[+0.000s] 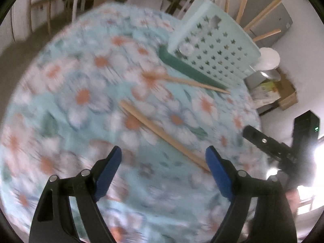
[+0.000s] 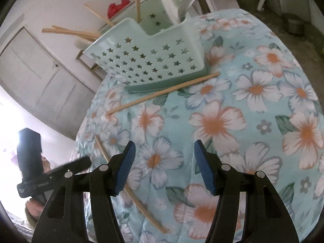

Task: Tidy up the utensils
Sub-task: 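Lower the left gripper to a loose chopstick on the cloth and close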

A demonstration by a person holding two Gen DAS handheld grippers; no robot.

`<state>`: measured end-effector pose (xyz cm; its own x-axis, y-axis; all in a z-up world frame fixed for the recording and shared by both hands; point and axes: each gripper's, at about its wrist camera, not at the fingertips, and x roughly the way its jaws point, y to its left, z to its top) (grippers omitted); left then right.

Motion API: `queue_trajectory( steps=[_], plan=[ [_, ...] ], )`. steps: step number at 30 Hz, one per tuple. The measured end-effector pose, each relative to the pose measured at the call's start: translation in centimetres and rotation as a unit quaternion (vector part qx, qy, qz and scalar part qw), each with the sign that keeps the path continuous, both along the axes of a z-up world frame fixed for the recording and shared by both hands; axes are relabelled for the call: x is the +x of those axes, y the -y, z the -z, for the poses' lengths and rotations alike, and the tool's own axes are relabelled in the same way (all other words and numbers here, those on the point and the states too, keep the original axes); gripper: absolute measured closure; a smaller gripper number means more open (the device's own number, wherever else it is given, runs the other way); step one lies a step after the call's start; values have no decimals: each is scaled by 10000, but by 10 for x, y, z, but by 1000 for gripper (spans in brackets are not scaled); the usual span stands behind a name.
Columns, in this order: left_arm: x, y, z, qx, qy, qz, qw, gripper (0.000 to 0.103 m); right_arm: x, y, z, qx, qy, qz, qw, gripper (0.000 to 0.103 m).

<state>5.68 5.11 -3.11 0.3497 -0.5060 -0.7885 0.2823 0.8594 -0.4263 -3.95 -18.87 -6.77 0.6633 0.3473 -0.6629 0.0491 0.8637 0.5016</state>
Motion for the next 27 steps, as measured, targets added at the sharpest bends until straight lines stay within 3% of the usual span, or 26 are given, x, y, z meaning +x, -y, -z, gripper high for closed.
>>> queue_trajectory(
  steps=[5,11,20,23,27],
  plan=[
    [2,2,10,-339,-352,-113,9987,36,-3,8,1,106,12,48,9999,45],
    [14,-7,16,-941,-771,-439,9916,55,0,8,7,236,-67,33,9997,45],
    [24,-16,28,-1300,-1069,-858,9820,84,-1,10,5,251,-64,24,9997,45],
    [26,-20,34,-1434,-1185,-989,9775,90,-1,10,5,294,-85,22,9995,45],
    [24,-24,34,-1481,-1191,-996,9767,91,-1,10,4,306,-87,25,9995,45]
  ],
)
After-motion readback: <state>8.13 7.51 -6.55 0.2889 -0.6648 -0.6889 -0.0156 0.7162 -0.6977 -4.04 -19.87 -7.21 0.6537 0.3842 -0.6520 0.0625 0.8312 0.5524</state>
